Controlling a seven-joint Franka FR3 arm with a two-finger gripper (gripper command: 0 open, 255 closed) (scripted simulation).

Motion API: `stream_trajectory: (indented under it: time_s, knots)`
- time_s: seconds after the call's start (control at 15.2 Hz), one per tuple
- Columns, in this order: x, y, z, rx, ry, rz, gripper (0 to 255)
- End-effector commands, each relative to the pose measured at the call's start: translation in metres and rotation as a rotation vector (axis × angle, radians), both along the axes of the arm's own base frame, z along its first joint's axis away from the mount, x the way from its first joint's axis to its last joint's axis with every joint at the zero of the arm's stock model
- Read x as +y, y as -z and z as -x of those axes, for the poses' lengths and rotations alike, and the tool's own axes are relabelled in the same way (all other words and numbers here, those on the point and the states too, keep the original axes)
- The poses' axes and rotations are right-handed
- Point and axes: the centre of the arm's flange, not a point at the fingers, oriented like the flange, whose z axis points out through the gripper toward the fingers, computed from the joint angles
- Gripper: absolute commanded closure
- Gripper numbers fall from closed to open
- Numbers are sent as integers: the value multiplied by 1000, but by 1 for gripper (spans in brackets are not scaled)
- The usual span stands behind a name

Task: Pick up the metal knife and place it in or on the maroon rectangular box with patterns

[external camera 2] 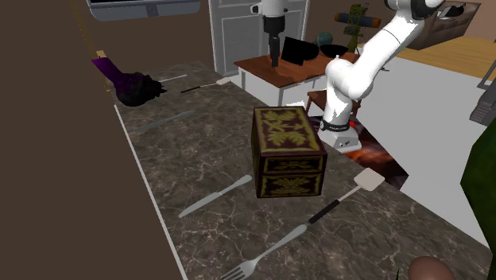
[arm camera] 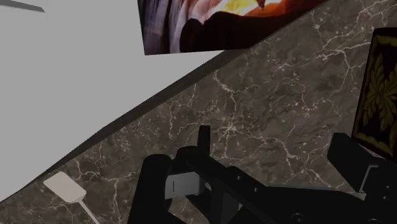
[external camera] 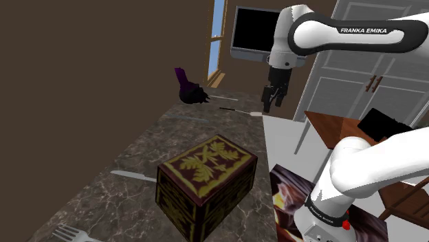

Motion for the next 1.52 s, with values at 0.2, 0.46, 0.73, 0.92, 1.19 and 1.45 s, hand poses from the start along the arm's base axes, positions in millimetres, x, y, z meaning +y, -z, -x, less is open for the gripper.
stream_trajectory:
  time_s: [0.2, 0.46, 0.73, 0.92, 1.19, 1.45]
  knots:
    - [28, 14, -24, -5, -46, -1, 0]
    - [66, 33, -54, -11, -108, -1, 0]
    - [107, 51, -82, -17, -169, -2, 0]
    - [138, 65, -101, -21, -215, -3, 0]
    - [181, 83, -125, -28, -277, -3, 0]
    - [226, 100, -145, -34, -339, -4, 0]
